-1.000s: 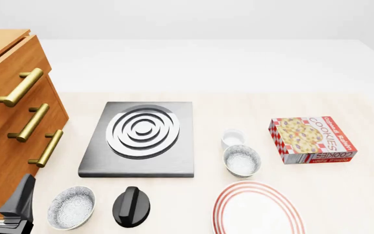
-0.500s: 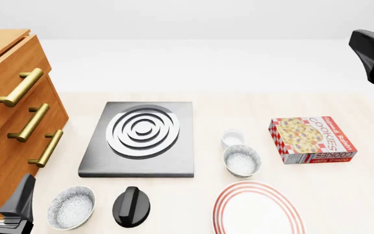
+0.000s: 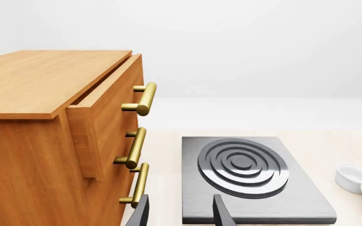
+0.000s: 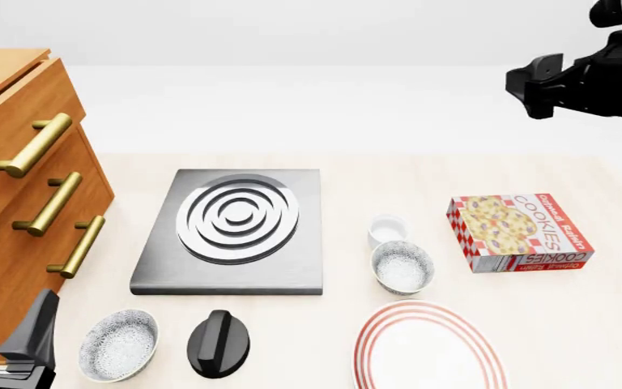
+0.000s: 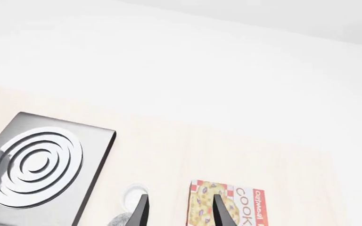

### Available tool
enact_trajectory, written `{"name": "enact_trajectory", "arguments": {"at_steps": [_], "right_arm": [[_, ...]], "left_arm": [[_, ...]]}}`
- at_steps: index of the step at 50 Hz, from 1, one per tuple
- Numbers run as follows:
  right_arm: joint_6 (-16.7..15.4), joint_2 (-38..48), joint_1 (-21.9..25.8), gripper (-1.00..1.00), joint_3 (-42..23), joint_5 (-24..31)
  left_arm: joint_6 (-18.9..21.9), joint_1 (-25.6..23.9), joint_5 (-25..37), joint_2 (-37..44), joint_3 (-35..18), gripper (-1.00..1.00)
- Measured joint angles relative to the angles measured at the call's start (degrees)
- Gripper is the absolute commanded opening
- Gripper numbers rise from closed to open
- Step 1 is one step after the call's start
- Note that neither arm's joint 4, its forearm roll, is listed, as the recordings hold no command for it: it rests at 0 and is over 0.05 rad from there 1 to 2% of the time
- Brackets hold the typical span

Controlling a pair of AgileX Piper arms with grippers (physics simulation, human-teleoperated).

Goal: Pick the akita bowl between the plate and the ramekin and place it on the plate.

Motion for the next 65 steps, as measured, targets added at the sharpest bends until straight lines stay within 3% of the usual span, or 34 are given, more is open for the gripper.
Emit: {"name": "enact_trajectory", "arguments": {"at_steps": [34,65], "right_arm": [[5.23,16.84,-1.93,1.00,0.74,0.07],[10.90,25.36,-0.04,1.00,7.24,-6.83]], "left_arm": [[0.00,0.00,0.00,0.00,0.00,1.00],[0.00,0.00,0.00,0.00,0.00,1.00]]}}
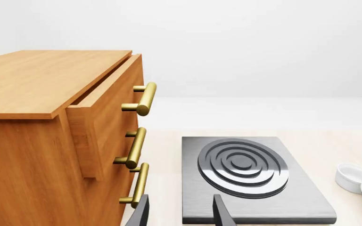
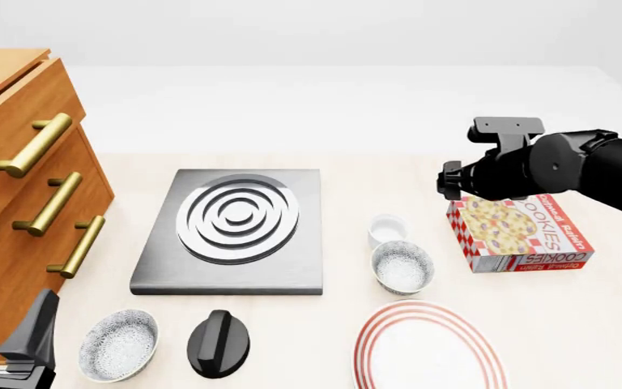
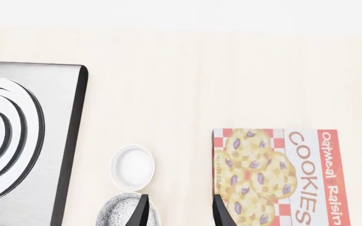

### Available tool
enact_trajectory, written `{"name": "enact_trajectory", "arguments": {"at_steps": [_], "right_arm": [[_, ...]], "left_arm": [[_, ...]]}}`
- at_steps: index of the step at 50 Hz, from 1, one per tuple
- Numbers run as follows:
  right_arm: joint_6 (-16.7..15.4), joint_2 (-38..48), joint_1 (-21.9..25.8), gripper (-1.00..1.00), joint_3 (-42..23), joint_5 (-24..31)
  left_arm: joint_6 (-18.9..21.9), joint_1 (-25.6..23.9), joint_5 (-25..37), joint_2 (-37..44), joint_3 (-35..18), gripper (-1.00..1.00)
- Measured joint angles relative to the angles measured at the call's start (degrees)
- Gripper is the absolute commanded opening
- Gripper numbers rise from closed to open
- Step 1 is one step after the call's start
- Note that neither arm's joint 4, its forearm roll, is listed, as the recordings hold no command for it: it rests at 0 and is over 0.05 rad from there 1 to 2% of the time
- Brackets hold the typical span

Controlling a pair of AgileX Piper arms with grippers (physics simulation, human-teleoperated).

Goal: Pick the akita bowl between the plate and the ramekin and place it on the plate.

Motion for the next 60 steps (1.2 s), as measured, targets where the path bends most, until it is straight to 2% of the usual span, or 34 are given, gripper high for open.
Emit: {"name": "enact_trajectory", "arguments": {"at_steps": [17,43,60], "right_arm": [[1.96,2.55,1.03,1.00,5.01,-4.48],[1.97,7.27,1.85,1.00,10.25,-10.89],[1.94,6.82,2.26,1.00,13.99,-13.18]], "left_arm": [[0.00,0.00,0.00,0.00,0.00,1.00],[0.00,0.00,0.00,0.00,0.00,1.00],[0.00,0.00,0.00,0.00,0.00,1.00]]}}
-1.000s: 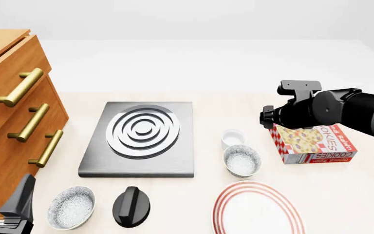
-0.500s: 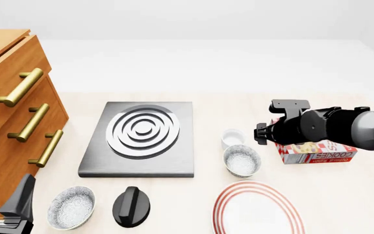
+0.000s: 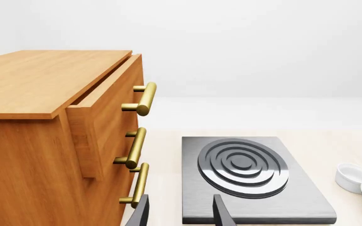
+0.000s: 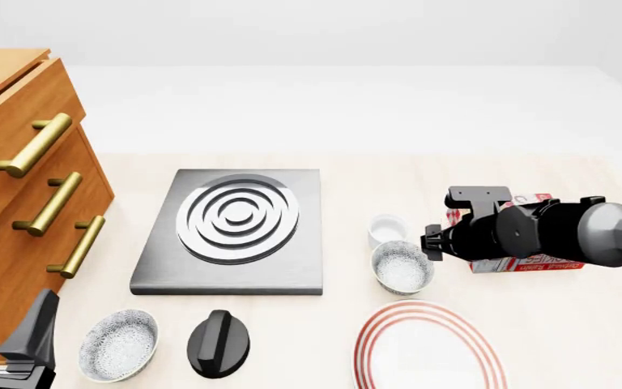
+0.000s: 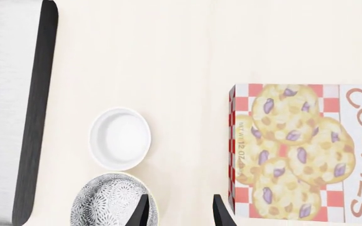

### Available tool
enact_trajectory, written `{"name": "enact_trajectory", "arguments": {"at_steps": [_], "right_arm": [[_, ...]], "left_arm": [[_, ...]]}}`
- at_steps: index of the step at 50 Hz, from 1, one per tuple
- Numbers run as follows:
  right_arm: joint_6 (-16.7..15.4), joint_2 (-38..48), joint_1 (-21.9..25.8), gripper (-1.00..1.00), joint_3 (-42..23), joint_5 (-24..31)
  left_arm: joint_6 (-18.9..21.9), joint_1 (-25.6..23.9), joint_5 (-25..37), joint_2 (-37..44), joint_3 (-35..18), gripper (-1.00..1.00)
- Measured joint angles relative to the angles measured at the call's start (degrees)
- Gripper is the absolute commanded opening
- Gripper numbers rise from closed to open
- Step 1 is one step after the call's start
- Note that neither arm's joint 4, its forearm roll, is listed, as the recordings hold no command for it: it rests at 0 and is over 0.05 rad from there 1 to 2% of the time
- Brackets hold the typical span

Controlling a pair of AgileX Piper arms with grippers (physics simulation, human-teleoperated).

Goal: Pick the akita bowl between the plate and the ramekin and place it on the plate.

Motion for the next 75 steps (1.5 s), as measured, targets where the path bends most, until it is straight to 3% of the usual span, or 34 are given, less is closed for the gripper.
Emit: {"name": "enact_trajectory", "arguments": {"at_steps": [70,71,75], "right_arm": [[1.09,2.31,2.39,1.00,5.99,-5.97],[1.08,2.37,2.38,-1.00,6.11,-6.10],[0.42,2.25,2.16,-1.00,6.49,-6.77]], "left_arm": [[0.00,0.00,0.00,0.00,0.00,1.00],[0.00,0.00,0.00,0.00,0.00,1.00],[0.00,0.00,0.00,0.00,0.00,1.00]]}}
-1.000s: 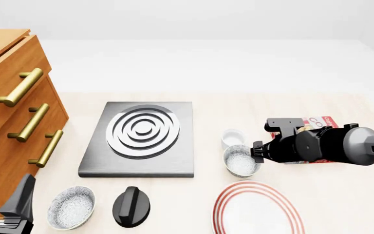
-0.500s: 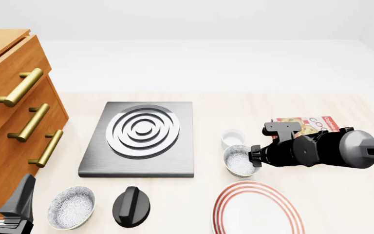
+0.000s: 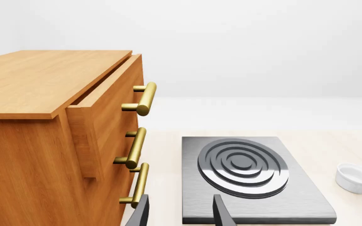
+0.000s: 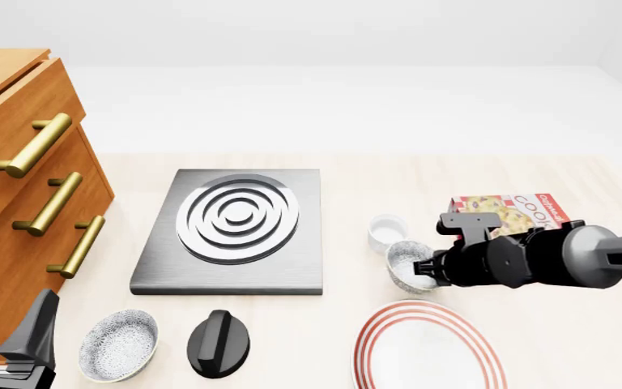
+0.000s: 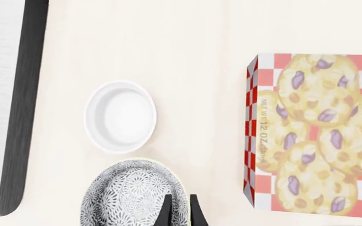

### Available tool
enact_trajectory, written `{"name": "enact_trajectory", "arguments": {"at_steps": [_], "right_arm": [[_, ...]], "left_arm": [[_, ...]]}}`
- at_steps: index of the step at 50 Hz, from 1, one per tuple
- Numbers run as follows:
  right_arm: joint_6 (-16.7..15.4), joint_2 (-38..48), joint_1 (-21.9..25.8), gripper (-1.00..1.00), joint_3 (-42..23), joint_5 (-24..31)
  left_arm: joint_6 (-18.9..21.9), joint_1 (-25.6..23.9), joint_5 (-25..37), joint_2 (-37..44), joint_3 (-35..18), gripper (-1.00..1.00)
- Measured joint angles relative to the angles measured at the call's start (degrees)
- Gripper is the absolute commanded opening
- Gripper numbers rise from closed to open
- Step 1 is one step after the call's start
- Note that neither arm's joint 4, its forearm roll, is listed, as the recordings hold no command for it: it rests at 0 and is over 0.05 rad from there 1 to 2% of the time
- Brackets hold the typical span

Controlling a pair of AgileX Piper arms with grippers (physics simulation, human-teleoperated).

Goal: Pick the akita bowl between the plate and the ramekin and place it on the plate.

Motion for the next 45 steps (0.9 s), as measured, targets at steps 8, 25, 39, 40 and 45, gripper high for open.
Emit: {"name": "enact_trajectory", "arguments": {"at_steps": [8,25,39,40,45], "right_arm": [[-0.92,-0.43,-0.08,-1.00,0.45,-1.14],[-1.47,-9.96,-1.93,-1.00,0.86,4.35],[-1.70,-25.29,-1.76,-1.00,-3.03,16.19],[-1.74,-26.18,-1.66,-1.00,-3.33,16.95],[-2.18,-30.46,-1.20,-1.00,-4.51,20.54]], "left_arm": [[0.00,0.00,0.00,0.00,0.00,1.00],[0.00,0.00,0.00,0.00,0.00,1.00],[0.00,0.00,0.00,0.00,0.00,1.00],[0.00,0.00,0.00,0.00,0.00,1.00],[0.00,0.00,0.00,0.00,0.00,1.00]]}}
